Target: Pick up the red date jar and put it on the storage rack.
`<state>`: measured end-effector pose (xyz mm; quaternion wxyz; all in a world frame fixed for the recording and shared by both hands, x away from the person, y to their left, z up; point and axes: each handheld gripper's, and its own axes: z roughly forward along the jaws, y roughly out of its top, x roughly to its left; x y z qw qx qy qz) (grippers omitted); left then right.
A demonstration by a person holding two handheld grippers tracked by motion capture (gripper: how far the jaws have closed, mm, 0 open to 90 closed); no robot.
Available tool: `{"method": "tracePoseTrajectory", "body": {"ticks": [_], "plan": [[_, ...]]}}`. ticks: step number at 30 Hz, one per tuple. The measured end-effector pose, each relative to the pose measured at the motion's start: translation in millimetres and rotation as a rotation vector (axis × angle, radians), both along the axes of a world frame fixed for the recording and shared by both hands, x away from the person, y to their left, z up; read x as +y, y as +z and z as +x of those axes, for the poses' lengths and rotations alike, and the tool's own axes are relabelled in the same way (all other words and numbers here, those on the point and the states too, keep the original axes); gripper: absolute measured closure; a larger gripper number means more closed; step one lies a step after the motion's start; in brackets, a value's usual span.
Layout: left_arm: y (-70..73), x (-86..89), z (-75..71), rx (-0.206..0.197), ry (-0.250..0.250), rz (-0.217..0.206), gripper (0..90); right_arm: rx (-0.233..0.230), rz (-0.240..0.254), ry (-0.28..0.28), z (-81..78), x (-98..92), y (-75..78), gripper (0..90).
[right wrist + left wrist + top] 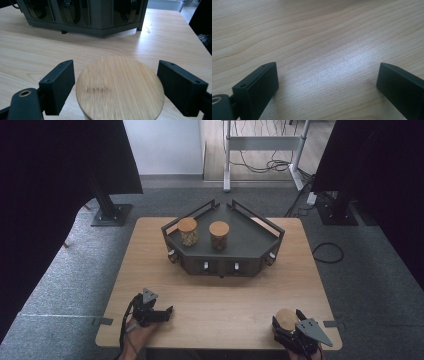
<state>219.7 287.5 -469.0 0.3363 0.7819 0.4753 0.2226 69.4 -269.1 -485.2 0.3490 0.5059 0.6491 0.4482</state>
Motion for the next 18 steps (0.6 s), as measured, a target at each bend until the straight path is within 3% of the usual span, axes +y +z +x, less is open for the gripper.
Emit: {"method": "tracePoseTrajectory", "body": {"ticks": [8,18], "plan": [[0.0,0.0,0.0,0.0,0.0,0.0,3.8,0.015,-0.015,-0.005,-2.8,3.2,-1.3,15.6],[0.0,0.3,0.0,0.0,-0.002,-0.001,3.8,0.073,-0.035,-0.016,2.9,4.7,-1.0,18.5]]}}
